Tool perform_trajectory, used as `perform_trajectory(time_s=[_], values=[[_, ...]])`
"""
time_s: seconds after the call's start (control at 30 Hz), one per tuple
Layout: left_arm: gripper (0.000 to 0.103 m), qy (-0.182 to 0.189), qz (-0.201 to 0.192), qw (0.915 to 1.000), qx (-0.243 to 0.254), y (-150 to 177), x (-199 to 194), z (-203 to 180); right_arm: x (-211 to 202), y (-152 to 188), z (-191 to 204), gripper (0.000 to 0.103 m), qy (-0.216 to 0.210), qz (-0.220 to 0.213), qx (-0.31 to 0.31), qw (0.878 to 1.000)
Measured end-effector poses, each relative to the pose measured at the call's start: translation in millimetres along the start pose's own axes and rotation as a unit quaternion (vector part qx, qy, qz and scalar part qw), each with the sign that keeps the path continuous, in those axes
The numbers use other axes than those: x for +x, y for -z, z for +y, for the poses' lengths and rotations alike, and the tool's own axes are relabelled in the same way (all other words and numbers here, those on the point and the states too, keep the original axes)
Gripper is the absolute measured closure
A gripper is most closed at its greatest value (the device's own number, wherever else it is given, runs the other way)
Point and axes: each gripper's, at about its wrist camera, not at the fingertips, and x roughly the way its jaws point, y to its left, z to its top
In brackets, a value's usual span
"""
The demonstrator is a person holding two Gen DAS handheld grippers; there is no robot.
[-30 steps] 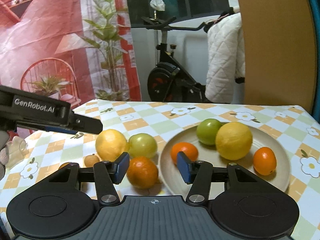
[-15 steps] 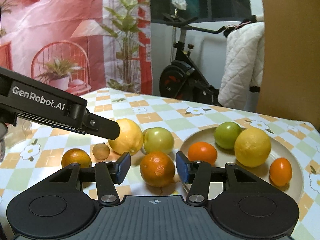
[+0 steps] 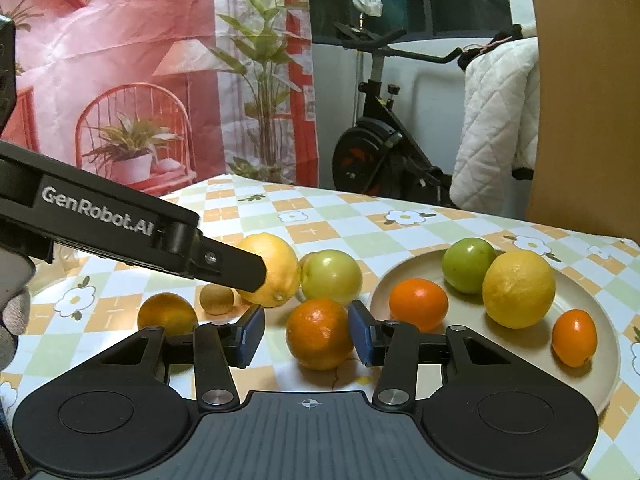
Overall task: Organize fruits
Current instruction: 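Move the left tool toward the navel orange at the pile, then position the left tool fingers around the navel orange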
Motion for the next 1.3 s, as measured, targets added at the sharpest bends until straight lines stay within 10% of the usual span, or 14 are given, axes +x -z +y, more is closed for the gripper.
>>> perform_trajectory(time_s=[1.3], values=[[0.05, 0.032, 0.056, 0.9978, 0.012, -3, 36, -10, 4, 2, -4, 0.058, 0.011, 0.01, 0.011, 1.0]])
